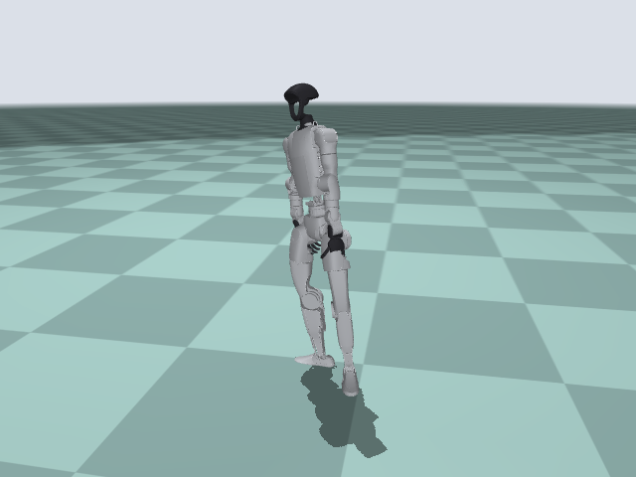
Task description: In place motions
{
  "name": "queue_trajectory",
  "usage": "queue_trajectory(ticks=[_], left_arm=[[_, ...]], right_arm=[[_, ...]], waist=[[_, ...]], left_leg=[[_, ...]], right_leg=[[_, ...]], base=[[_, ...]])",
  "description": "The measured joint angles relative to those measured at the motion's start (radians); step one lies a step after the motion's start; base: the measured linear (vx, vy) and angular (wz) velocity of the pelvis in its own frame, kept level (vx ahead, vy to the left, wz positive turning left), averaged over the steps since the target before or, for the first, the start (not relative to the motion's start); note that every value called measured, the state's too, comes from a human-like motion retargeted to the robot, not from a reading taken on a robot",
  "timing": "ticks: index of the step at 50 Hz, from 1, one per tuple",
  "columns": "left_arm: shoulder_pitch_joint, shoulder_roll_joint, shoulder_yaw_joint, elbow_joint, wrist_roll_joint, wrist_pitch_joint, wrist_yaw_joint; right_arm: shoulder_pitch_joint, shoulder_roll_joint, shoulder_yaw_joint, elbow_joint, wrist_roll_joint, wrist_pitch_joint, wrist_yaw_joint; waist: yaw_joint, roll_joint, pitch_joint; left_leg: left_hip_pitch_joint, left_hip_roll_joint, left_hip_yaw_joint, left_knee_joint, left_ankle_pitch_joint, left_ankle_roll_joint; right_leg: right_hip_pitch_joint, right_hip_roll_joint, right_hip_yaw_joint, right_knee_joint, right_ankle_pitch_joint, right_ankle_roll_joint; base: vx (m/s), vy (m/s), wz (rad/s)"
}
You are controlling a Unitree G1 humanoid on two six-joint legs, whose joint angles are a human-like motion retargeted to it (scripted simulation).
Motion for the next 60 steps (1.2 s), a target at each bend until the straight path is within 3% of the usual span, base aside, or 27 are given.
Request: queue_trajectory(ticks=[5,10,12,15,18,19,20,24,27,30,32,33,35,40,45,55,60], left_arm=[[0.015,-0.009,-0.011,-0.021,-0.038,-0.066,0.063],[0.023,-0.016,-0.012,0.019,-0.099,-0.069,0.09],[0.024,-0.02,0.004,0.046,-0.126,-0.053,0.073],[0.016,-0.012,0.013,0.079,-0.152,-0.028,0.027],[0.021,0.014,0.007,0.062,-0.138,-0.023,0.021],[0.028,0.028,0.001,0.057,-0.125,-0.02,0.017],[0.036,0.043,-0.008,0.053,-0.11,-0.015,0.012],[0.05,0.087,0.004,0.084,-0.057,0.033,0.049],[0.06,0.109,0.025,0.111,-0.085,0.041,0.074],[0.071,0.12,0.056,0.13,-0.095,0.052,0.069],[0.068,0.121,0.063,0.14,-0.101,0.054,0.077],[0.066,0.122,0.064,0.143,-0.106,0.054,0.082],[0.057,0.126,0.071,0.144,-0.1,0.054,0.074],[0.054,0.103,0.072,0.102,-0.063,0.046,0.008],[0.075,0.118,0.046,0.036,-0.007,0.029,-0.035],[0.031,0.147,0.012,0.044,-0.039,0.042,-0.045],[0.021,0.165,-0.038,0.041,0.008,0.041,-0.042]], right_arm=[[0.028,0.004,-0.014,0.084,0.021,0.018,0.007],[0.069,0.003,-0.043,0.095,0.015,0.022,-0.002],[0.081,-0.003,-0.051,0.088,0.008,0.027,-0.003],[0.078,-0.007,-0.069,0.078,0.039,0.034,-0.014],[0.051,-0.009,-0.059,0.06,0.094,0.018,0.004],[0.044,-0.004,-0.053,0.048,0.094,0.02,0.015],[0.038,0.004,-0.049,0.034,0.089,0.024,0.025],[0.019,0.046,-0.024,-0.033,0.077,0.007,0.044],[0.001,0.067,0.02,-0.088,0.044,-0.016,0.059],[-0.011,0.08,0.058,-0.135,-0.018,-0.026,0.06],[-0.019,0.083,0.077,-0.153,-0.043,-0.034,0.058],[-0.022,0.085,0.084,-0.159,-0.051,-0.036,0.057],[-0.03,0.088,0.091,-0.158,-0.065,-0.038,0.067],[-0.035,0.083,0.057,-0.139,-0.08,-0.024,0.099],[-0.033,0.068,0.049,-0.124,-0.058,-0.025,0.071],[-0.028,0.057,0.02,-0.108,-0.041,-0.017,0.064],[-0.045,0.072,0.042,-0.149,-0.03,-0.03,0.084]], waist=[[0.023,-0.02,-0.021],[0.05,0.029,-0.027],[0.057,0.06,-0.024],[0.087,0.119,0.001],[0.078,0.127,0.052],[0.067,0.117,0.058],[0.053,0.105,0.06],[0.007,0.083,0.059],[-0.023,0.068,0.062],[-0.068,0.03,0.053],[-0.062,-0.016,0.061],[-0.049,-0.031,0.07],[0.019,-0.065,0.076],[0.07,-0.077,0.08],[0.049,-0.075,0.07],[-0.003,-0.064,0.065],[-0.065,-0.073,0.084]], left_leg=[[-0.039,0.03,-0.127,0.067,-0.005,0.023],[-0.022,0.03,-0.138,-0.009,-0.023,0.018],[-0.053,0.026,-0.288,-0.005,-0.033,0.025],[-0.07,0.069,-0.397,0.026,-0.056,0.027],[-0.046,0.049,-0.458,0.037,-0.084,0.038],[-0.047,0.028,-0.483,0.035,-0.085,0.047],[-0.051,0.007,-0.509,0.033,-0.083,0.057],[-0.073,-0.032,-0.619,0.012,-0.055,0.084],[-0.077,-0.049,-0.682,-0.002,-0.047,0.09],[-0.086,-0.094,-0.747,-0.014,-0.041,0.089],[-0.067,-0.142,-0.762,-0.028,-0.04,0.091],[-0.052,-0.155,-0.77,-0.036,-0.038,0.09],[-0.035,-0.175,-0.752,-0.047,-0.036,0.088],[-0.041,-0.171,-0.791,-0.035,-0.017,0.075],[-0.053,-0.165,-0.821,-0.024,-0.014,0.061],[-0.015,-0.155,-0.723,-0.057,-0.032,0.086],[0.034,-0.157,-0.569,-0.095,-0.056,0.111]], right_leg=[[0.051,-0.034,-0.115,0.04,-0.005,0.028],[0.128,-0.028,-0.218,0.123,0.029,0.059],[0.166,-0.037,-0.254,0.179,0.076,0.051],[0.179,-0.111,-0.242,0.387,0.172,-0.026],[0.1,-0.221,-0.06,0.677,0.192,-0.205],[0.055,-0.234,0.031,0.732,0.183,-0.207],[0.006,-0.234,0.127,0.767,0.169,-0.187],[-0.159,0.049,0.587,0.677,0.1,-0.103],[-0.177,0.152,0.726,0.522,0.027,-0.083],[-0.191,0.197,0.818,0.327,-0.014,-0.065],[-0.187,0.189,0.85,0.195,0.031,-0.043],[-0.18,0.199,0.861,0.156,0.047,-0.074],[-0.157,0.115,0.716,0.178,0.024,-0.039],[-0.102,0.078,0.577,0.146,0.044,-0.023],[-0.078,0.082,0.538,0.127,0.065,-0.017],[-0.122,0.102,0.605,0.135,0.127,-0.028],[-0.193,0.149,0.755,0.099,0.212,-0.025]], base=[[0.02,0.26,1.84],[0.1,0.4,1.86],[0.19,0.42,1.59],[0.17,0.54,1.31],[0.17,0.41,1.57],[0.26,0.32,1.77],[0.19,0.17,2.05],[0.09,0.04,1.91],[0.18,-0.04,1.68],[0.2,-0.08,1.8],[0.16,-0.11,1.29],[0.17,-0.12,0.68],[0.16,-0.1,0.25],[0.09,-0.08,0.82],[0.1,-0.02,0.56],[0.0,0.0,-0.46],[-0.2,-0.05,-1.83]])
